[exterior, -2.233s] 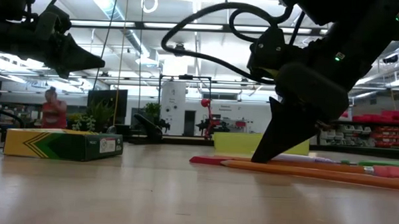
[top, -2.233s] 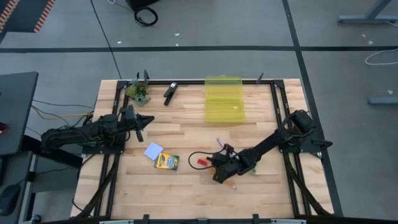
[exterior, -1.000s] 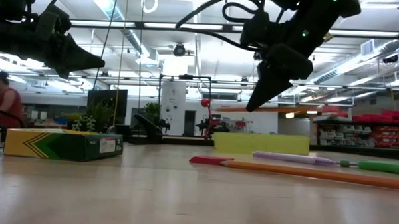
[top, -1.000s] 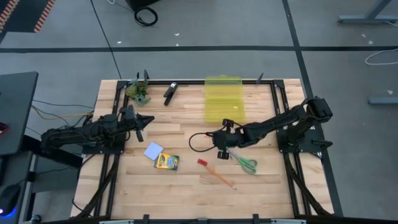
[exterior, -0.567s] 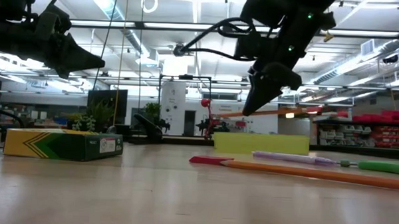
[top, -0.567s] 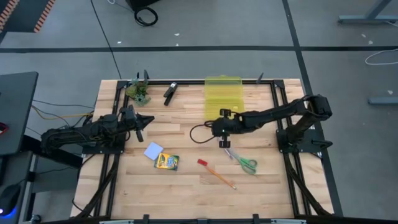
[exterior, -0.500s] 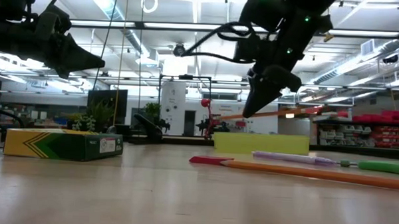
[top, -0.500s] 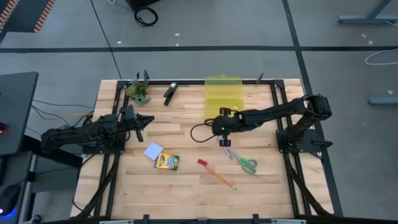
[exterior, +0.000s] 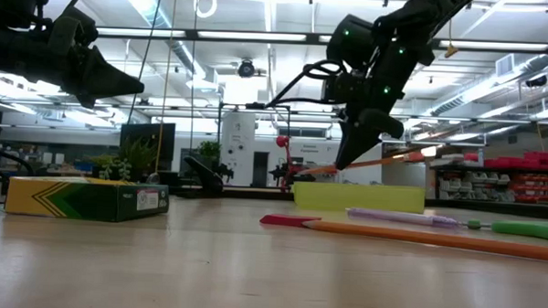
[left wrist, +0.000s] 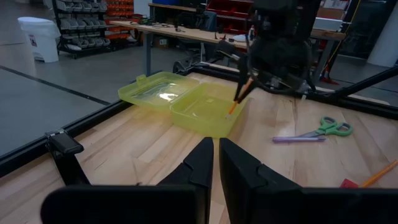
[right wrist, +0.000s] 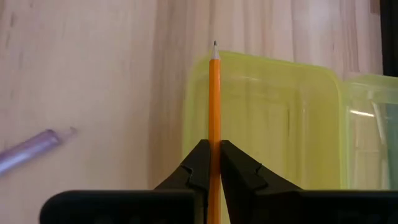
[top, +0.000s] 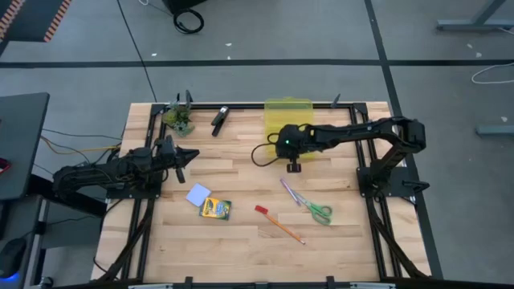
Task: Pack school essentials
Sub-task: Put the top yellow pencil into the yellow supply box, then put the purple pen into the yellow supply box
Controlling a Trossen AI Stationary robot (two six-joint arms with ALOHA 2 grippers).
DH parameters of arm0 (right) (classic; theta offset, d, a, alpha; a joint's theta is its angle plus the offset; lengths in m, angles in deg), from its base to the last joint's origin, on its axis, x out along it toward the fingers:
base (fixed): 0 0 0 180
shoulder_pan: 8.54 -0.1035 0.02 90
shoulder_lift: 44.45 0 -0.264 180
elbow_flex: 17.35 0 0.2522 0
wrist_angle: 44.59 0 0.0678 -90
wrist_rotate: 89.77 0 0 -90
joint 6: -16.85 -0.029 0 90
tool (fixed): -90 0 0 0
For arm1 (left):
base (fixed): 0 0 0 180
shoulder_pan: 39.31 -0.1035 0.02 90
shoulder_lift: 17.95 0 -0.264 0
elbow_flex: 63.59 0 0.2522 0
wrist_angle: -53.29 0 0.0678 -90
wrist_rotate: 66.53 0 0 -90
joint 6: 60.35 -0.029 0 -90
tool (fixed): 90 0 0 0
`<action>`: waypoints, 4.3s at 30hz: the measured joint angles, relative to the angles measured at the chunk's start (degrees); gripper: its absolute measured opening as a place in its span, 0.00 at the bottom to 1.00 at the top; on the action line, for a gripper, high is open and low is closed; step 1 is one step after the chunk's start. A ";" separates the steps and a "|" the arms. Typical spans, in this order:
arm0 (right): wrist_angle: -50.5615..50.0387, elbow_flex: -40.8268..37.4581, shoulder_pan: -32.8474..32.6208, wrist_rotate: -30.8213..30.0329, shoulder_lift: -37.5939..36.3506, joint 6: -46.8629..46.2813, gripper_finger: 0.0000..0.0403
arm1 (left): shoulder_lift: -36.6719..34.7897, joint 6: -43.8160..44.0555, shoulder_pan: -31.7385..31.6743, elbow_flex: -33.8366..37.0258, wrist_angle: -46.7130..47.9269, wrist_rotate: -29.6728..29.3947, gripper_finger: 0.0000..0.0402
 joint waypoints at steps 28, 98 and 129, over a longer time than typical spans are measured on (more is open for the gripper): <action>19.58 -9.75 12.35 5.00 0.11 1.64 0.09 | 0.00 0.00 0.00 0.00 0.00 0.01 0.06; 26.75 -11.15 20.43 11.53 3.98 14.06 0.23 | -0.02 0.00 -0.02 0.02 0.03 0.02 0.09; 12.90 -0.33 11.77 7.02 3.96 -9.28 0.28 | -0.02 0.00 0.00 0.02 0.01 0.02 0.06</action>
